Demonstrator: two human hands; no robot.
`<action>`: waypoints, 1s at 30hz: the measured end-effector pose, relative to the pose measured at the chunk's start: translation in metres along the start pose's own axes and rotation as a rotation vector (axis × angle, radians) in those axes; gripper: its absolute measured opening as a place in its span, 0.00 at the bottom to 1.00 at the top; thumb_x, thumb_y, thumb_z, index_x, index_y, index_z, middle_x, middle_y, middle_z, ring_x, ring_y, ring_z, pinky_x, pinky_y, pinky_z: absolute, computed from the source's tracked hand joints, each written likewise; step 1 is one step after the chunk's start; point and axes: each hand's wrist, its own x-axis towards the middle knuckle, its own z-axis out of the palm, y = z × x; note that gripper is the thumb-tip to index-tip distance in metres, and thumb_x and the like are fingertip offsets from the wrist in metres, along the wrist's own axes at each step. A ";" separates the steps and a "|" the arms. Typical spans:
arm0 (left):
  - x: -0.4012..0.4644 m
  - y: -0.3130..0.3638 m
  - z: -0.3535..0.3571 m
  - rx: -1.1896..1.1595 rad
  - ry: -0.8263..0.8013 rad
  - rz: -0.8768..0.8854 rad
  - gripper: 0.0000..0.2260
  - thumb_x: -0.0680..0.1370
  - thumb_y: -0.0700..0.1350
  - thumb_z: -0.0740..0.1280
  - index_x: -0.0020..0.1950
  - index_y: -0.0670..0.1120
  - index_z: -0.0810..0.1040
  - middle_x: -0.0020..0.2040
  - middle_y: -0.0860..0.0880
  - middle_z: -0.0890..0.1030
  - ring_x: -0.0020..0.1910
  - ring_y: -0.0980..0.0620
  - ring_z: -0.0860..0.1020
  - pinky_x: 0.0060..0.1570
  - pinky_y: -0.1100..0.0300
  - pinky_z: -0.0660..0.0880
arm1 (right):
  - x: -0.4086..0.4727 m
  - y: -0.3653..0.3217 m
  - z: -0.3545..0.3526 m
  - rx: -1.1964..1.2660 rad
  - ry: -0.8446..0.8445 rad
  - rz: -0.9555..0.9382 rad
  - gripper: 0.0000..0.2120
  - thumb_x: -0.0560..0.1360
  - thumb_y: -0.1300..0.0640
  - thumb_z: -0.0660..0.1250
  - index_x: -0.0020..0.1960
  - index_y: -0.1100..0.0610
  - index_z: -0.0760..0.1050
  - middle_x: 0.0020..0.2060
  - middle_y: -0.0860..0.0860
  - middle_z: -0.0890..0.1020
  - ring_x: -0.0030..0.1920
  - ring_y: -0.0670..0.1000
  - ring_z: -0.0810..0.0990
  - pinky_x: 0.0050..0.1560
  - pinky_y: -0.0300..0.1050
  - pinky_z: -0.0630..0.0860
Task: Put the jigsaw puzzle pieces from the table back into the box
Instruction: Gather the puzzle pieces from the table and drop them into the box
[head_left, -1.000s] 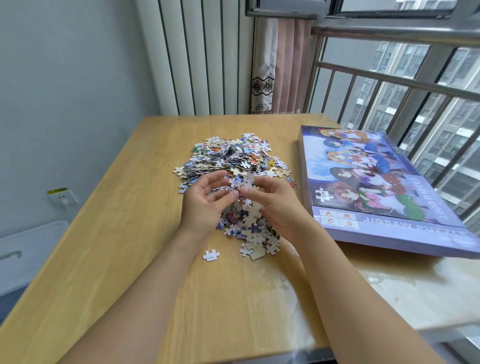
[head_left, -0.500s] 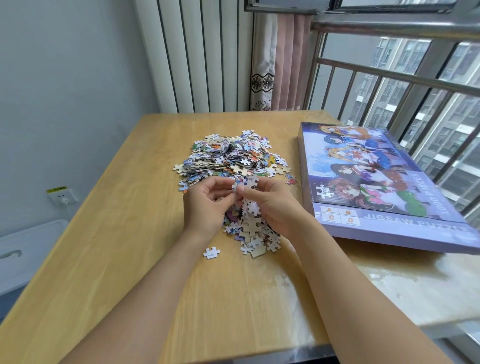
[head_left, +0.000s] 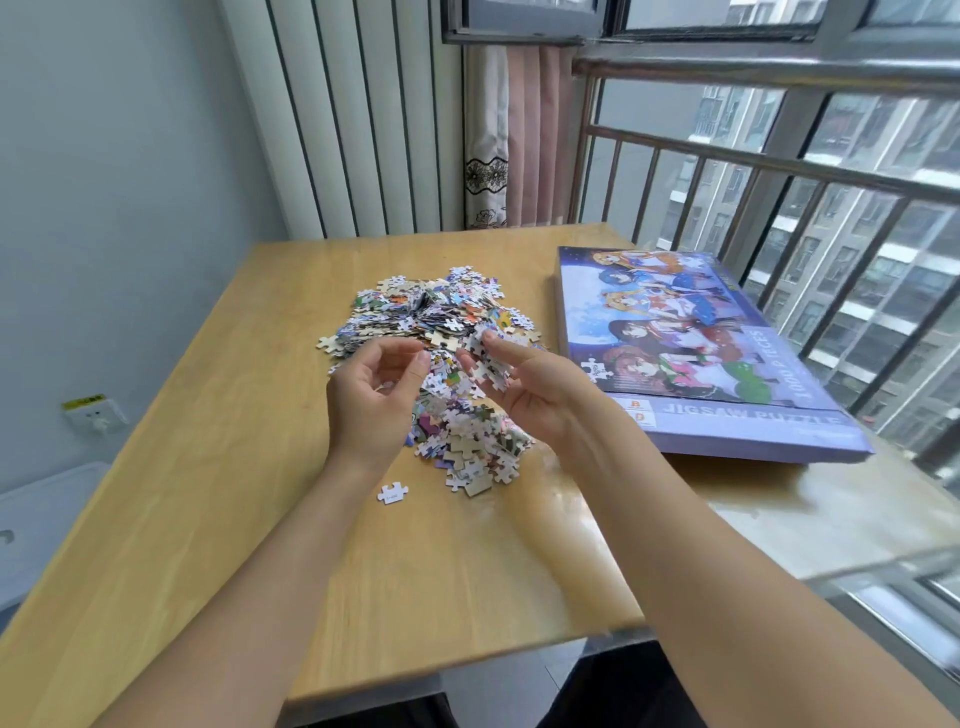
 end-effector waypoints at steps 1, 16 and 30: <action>0.000 0.005 0.001 0.010 -0.019 0.013 0.02 0.77 0.43 0.73 0.49 0.49 0.83 0.43 0.53 0.84 0.43 0.52 0.82 0.47 0.45 0.82 | -0.004 -0.003 0.001 0.038 0.001 0.007 0.03 0.79 0.66 0.67 0.52 0.67 0.77 0.50 0.61 0.81 0.49 0.58 0.83 0.47 0.47 0.84; -0.044 0.033 0.075 0.499 -0.618 0.493 0.27 0.66 0.48 0.76 0.64 0.49 0.76 0.62 0.49 0.77 0.63 0.49 0.73 0.63 0.58 0.70 | -0.113 -0.019 -0.085 0.179 0.145 -0.025 0.04 0.80 0.66 0.65 0.51 0.68 0.77 0.45 0.61 0.82 0.44 0.55 0.83 0.48 0.45 0.81; -0.022 0.066 0.142 0.514 -0.434 0.547 0.10 0.78 0.49 0.64 0.50 0.50 0.84 0.44 0.47 0.84 0.42 0.40 0.80 0.38 0.50 0.76 | -0.147 -0.034 -0.134 0.272 0.270 -0.018 0.04 0.78 0.66 0.69 0.52 0.66 0.77 0.48 0.62 0.83 0.39 0.56 0.87 0.30 0.44 0.82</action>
